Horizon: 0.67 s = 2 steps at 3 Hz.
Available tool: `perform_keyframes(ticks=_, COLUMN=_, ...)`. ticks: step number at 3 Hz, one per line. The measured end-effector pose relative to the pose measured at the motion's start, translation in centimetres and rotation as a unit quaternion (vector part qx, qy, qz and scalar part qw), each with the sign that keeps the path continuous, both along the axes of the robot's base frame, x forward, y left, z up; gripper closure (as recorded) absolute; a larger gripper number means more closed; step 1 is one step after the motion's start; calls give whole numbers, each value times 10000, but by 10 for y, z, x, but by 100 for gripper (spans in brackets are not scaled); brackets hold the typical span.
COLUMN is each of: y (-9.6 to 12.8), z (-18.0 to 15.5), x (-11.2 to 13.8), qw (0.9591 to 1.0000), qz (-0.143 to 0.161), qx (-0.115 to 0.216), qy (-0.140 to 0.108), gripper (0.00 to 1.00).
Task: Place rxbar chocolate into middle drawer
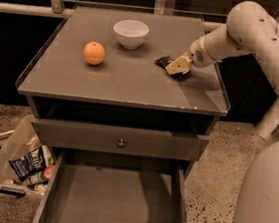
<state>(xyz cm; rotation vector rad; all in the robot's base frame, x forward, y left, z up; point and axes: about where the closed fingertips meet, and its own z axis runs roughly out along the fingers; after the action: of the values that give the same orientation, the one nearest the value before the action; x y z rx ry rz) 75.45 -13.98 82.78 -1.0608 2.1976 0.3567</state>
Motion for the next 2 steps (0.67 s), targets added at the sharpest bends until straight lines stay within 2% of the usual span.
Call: perform_keyframes(ticks=2, y=0, z=5, x=0, qw=10000, qz=0, qx=0, qy=1, gripper=100)
